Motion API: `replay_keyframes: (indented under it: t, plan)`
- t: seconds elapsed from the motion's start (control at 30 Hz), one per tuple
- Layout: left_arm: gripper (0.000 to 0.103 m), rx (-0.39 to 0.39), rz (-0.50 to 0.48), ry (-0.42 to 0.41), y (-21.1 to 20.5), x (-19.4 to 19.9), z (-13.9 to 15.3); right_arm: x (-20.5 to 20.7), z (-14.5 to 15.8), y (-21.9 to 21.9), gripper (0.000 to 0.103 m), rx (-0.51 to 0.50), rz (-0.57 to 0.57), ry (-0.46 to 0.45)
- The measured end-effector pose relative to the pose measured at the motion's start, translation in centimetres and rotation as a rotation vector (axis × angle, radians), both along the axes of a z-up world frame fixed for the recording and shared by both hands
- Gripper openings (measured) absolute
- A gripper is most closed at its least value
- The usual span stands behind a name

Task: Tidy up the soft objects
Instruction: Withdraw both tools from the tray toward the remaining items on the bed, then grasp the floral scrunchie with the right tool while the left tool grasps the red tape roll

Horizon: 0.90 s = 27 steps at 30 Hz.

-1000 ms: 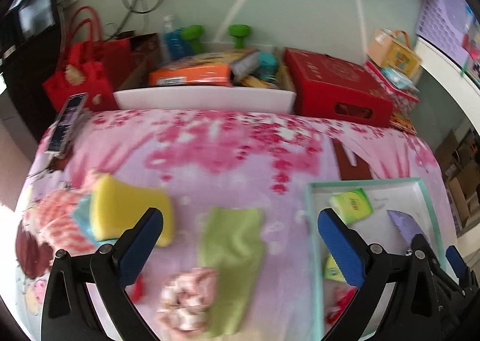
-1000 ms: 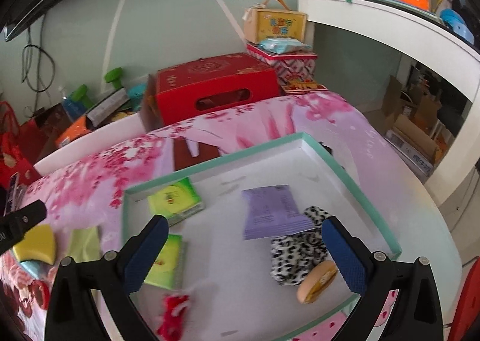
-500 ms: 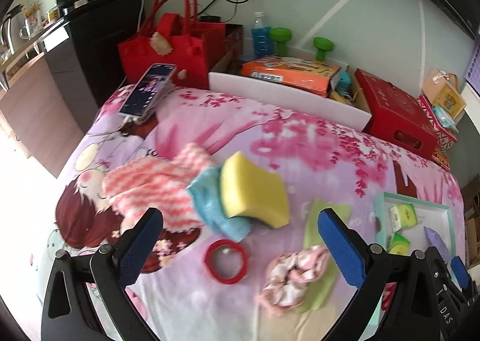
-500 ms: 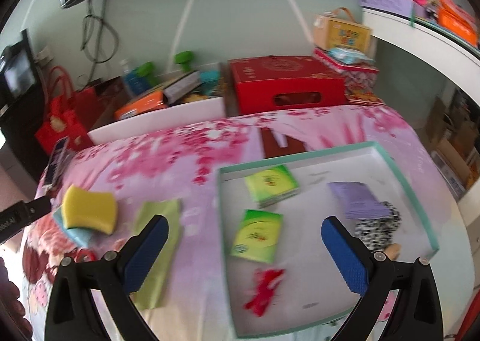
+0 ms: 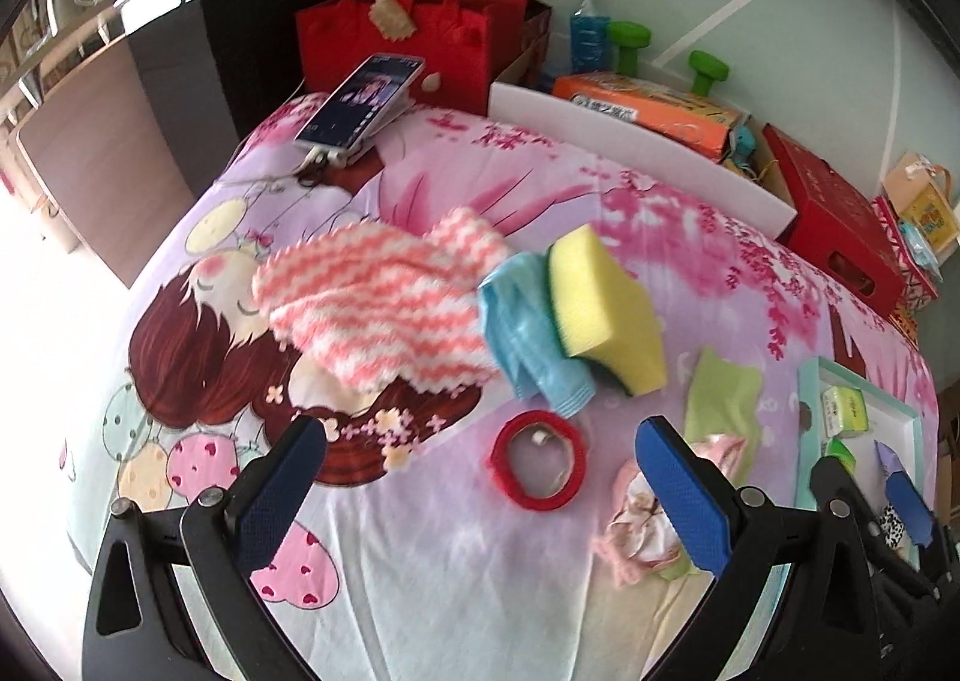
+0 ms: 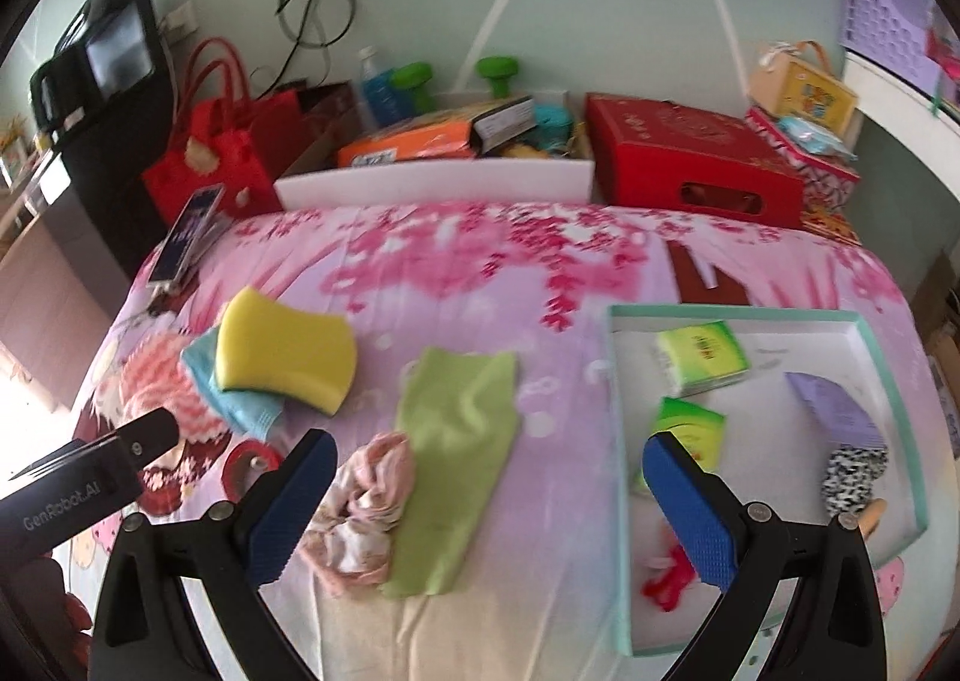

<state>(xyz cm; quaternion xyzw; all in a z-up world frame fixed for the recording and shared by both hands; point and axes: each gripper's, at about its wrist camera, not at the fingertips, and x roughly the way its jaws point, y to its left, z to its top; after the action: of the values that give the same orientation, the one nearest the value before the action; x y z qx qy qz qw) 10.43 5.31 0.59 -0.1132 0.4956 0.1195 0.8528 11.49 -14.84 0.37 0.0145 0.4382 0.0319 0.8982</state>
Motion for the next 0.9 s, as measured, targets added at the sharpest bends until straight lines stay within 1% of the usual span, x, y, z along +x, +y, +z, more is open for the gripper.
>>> replay_keyframes:
  t: [0.17,0.27,0.37,0.43,0.5,0.6,0.67,0.77,0.83,0.87,0.9]
  plan:
    - [0.103,-0.004,0.047,0.033,0.9,0.2,-1.3,0.3,-1.5,1.1,0.103,-0.01,0.026,0.034]
    - [0.103,-0.01,0.05,0.076,0.9,0.8,-2.7,0.5,-2.8,1.6,0.103,-0.007,0.038,0.064]
    - [0.103,-0.014,0.043,0.137,0.7,1.4,-4.4,0.7,-4.4,2.4,0.103,-0.02,0.073,0.109]
    - [0.103,-0.014,0.043,0.158,0.6,1.8,-5.1,0.7,-5.1,2.8,0.103,-0.024,0.091,0.129]
    - [0.103,-0.047,0.024,0.187,0.3,2.1,-5.9,0.8,-5.8,3.2,0.103,-0.008,0.111,0.154]
    - [0.103,-0.087,0.018,0.198,0.2,2.2,-6.4,0.8,-6.4,3.9,0.103,-0.002,0.143,0.173]
    - [0.103,-0.102,0.018,0.206,0.1,2.4,-6.7,0.7,-6.5,4.4,0.1,-0.007,0.154,0.174]
    - [0.103,-0.133,0.012,0.217,0.0,2.7,-7.2,0.7,-6.9,4.8,0.087,0.004,0.171,0.189]
    - [0.103,-0.154,0.003,0.225,-0.1,3.0,-7.6,0.9,-7.2,5.0,0.077,0.013,0.176,0.2]
    - [0.103,-0.157,-0.001,0.229,-0.2,3.1,-7.7,0.8,-7.2,5.1,0.075,0.017,0.178,0.203]
    - [0.102,-0.156,-0.004,0.232,-0.3,3.3,-7.8,0.9,-7.3,5.2,0.069,0.022,0.18,0.205]
